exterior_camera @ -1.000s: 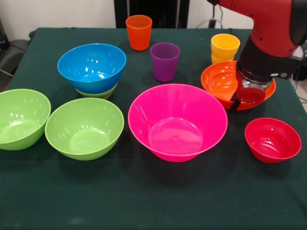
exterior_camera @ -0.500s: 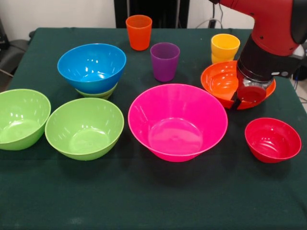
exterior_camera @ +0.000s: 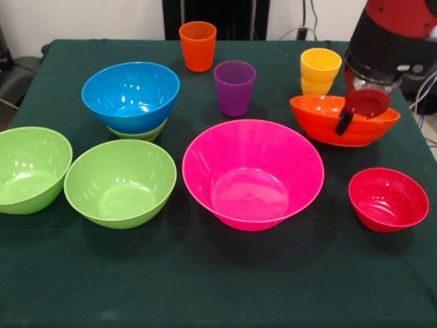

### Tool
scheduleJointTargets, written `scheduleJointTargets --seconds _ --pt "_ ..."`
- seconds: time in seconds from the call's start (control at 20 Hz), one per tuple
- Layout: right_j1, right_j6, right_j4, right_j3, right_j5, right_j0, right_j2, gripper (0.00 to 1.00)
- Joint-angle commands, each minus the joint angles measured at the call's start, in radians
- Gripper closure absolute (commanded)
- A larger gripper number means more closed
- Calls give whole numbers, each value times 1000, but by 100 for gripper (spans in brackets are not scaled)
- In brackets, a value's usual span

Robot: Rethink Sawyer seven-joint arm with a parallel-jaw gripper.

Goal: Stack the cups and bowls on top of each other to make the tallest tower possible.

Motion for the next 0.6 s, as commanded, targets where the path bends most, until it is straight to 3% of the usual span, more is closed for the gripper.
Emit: scheduleJointTargets --seconds 0.05,0.6 --pt "-112 -82 -119 91 50 3 91 100" --pt "-270 -146 -194 154 108 -26 156 100"
